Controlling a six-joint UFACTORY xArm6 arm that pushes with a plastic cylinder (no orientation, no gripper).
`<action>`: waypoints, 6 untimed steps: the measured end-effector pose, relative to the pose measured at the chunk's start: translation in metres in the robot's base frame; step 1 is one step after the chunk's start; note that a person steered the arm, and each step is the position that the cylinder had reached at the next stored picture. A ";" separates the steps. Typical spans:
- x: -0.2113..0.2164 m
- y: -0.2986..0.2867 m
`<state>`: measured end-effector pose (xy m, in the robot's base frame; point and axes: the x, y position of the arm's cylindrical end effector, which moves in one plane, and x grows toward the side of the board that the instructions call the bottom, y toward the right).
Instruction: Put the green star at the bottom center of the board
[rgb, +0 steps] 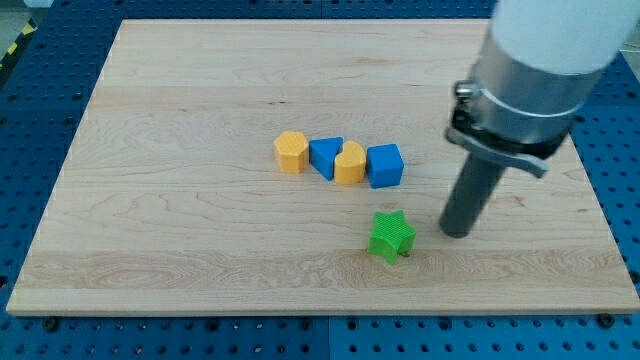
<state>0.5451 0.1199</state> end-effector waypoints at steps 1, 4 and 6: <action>0.006 -0.042; 0.023 -0.046; 0.009 0.157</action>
